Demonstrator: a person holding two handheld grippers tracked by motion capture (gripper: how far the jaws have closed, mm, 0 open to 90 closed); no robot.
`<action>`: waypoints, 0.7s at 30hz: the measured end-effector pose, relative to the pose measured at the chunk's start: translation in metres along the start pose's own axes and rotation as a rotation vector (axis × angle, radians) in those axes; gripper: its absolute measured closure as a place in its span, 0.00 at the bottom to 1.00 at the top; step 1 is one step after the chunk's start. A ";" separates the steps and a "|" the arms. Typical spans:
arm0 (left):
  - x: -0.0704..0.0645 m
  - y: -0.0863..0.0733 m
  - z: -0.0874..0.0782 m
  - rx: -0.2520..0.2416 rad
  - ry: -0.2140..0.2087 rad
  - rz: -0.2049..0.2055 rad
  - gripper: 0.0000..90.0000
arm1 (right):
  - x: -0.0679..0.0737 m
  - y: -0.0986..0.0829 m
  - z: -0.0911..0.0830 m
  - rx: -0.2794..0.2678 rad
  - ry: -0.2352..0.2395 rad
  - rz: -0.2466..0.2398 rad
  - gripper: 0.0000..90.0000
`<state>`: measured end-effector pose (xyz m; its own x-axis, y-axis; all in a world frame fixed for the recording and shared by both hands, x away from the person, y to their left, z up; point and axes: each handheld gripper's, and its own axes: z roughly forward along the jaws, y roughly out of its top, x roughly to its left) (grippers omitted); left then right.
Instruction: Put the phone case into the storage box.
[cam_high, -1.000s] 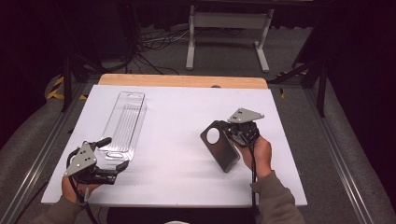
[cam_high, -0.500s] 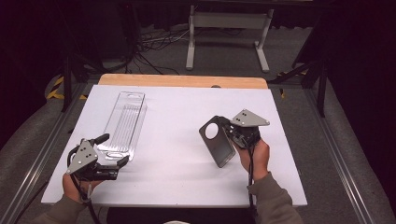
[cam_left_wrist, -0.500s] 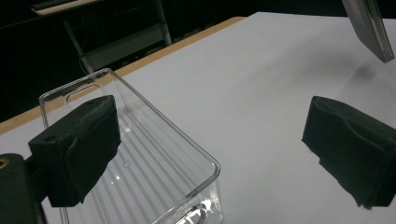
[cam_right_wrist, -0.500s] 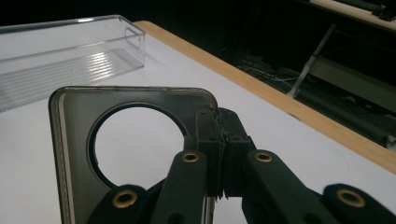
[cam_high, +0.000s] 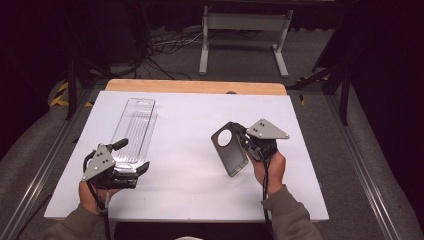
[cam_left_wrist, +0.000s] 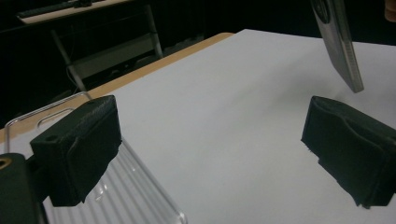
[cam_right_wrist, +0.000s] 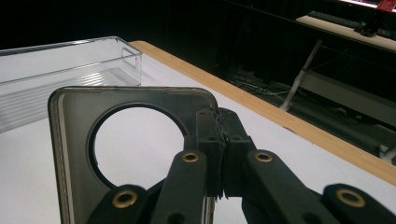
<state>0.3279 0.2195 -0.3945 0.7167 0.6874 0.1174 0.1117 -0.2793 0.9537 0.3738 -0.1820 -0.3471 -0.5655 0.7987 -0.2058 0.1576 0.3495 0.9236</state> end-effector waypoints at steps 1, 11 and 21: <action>-0.003 0.002 0.004 0.004 -0.003 -0.001 0.07 | 0.001 0.000 0.000 -0.002 0.001 0.002 0.99; -0.021 0.020 0.031 -0.015 -0.064 -0.054 0.17 | 0.008 0.001 0.000 -0.036 -0.012 0.005 0.99; -0.050 0.038 0.060 -0.025 -0.141 -0.039 0.25 | 0.018 0.002 0.001 -0.058 -0.026 -0.004 0.99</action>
<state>0.3377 0.1340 -0.3807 0.8021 0.5957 0.0414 0.1255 -0.2360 0.9636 0.3651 -0.1667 -0.3492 -0.5450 0.8098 -0.2174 0.1074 0.3246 0.9397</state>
